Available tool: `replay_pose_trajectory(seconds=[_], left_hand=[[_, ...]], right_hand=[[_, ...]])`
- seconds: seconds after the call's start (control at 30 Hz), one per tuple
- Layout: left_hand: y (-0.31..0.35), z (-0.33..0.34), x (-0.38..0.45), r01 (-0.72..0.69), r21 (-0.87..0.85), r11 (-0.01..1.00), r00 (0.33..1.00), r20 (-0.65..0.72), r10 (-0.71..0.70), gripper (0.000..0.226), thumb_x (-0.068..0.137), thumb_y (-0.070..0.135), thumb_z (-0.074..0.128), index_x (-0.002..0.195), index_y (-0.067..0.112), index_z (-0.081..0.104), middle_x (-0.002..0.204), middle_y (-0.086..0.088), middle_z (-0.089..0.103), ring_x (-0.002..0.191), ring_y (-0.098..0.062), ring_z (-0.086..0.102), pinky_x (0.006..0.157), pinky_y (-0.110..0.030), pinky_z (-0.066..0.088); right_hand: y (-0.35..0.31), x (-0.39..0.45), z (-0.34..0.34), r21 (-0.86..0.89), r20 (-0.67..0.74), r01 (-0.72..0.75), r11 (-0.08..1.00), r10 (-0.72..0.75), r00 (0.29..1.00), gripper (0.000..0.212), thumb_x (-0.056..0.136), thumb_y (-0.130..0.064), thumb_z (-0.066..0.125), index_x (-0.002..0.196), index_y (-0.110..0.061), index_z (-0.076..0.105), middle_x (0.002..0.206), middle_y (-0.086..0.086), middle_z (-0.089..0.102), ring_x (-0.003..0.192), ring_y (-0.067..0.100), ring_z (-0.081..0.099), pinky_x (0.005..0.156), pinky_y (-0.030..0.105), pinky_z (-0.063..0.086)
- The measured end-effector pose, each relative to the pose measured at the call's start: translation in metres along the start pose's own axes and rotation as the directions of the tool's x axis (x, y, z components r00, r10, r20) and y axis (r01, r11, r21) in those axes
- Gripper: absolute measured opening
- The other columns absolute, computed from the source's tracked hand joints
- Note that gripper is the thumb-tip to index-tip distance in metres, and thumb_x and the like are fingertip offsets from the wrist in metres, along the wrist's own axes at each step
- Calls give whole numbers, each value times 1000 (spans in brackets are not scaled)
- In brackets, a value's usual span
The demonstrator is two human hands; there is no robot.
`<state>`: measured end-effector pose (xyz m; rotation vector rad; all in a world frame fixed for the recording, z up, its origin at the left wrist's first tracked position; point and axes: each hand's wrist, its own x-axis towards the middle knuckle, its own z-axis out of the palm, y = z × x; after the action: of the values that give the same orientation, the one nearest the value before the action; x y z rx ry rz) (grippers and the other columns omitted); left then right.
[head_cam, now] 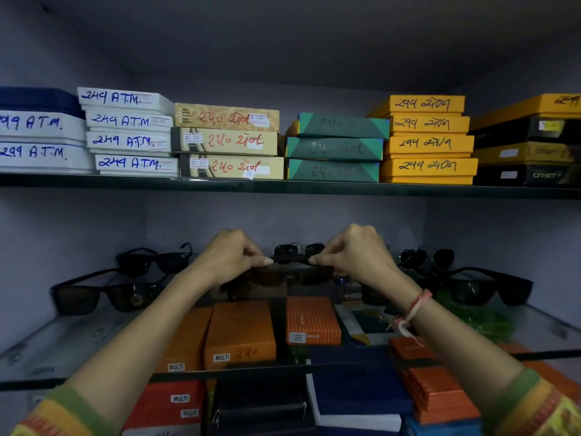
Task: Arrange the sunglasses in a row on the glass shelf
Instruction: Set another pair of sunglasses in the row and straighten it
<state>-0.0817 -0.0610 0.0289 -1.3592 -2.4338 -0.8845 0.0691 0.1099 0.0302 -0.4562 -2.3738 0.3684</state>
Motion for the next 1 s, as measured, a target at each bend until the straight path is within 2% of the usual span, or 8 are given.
replay_pose_trajectory(seconds=[0.1,0.23,0.37,0.47,0.53,0.67,0.87,1.0], left_hand=[[7,-1,-1,47,39,998,995,-92,-44,23,85,35,70,92,16,81,86,-1,77,79,-19,69,70,-35,58],[10,-1,-1,167,129,977,973,-183,-142,24,85,39,68,83,17,80,64,7,62,70,-18,63,66,-29,51],[13,5,7,224,103,969,969,-128,-211,30,79,31,69,58,9,71,57,0,62,57,-18,58,51,-26,42],[16,9,12,291,65,955,955,-75,-286,43,77,23,68,43,14,43,38,5,41,41,-15,38,44,-23,27],[18,12,13,332,63,941,943,-59,-329,45,77,21,68,42,16,40,26,8,35,38,-12,35,43,-23,26],[13,25,15,366,77,927,930,-62,-362,37,75,20,67,47,14,42,43,3,41,41,-15,37,42,-23,27],[11,37,14,340,156,927,940,-50,-337,44,77,18,65,43,16,38,41,4,34,39,-13,31,42,-24,27],[12,38,15,335,186,924,942,-50,-332,43,77,18,64,43,16,38,41,4,33,39,-14,31,44,-25,27]], right_hand=[[2,4,-4,-27,15,-34,999,34,999,24,72,-44,81,75,-20,82,68,0,76,63,14,69,58,29,56],[13,8,-8,-8,-13,-74,997,74,997,24,74,-37,82,63,-16,79,56,-3,69,47,11,57,60,32,58],[24,12,-8,-32,3,-169,985,169,986,45,72,-31,82,38,-14,58,43,-4,55,52,19,57,54,29,48],[28,13,-7,-61,29,-198,978,200,979,39,71,-27,79,44,-7,59,44,0,50,50,21,54,53,29,44],[28,11,-5,-81,39,-204,976,208,977,41,72,-23,76,42,-10,51,43,-1,44,47,20,47,50,27,39],[32,9,6,-141,40,-192,971,199,979,40,75,-20,67,44,-13,43,46,-1,42,48,21,47,49,25,36],[32,7,15,-240,66,-128,962,148,987,21,78,-23,66,67,-11,53,69,5,58,68,26,59,59,30,44],[26,6,12,-302,63,-99,948,124,990,20,81,-25,67,80,-9,55,80,8,58,80,31,63,64,32,45]])
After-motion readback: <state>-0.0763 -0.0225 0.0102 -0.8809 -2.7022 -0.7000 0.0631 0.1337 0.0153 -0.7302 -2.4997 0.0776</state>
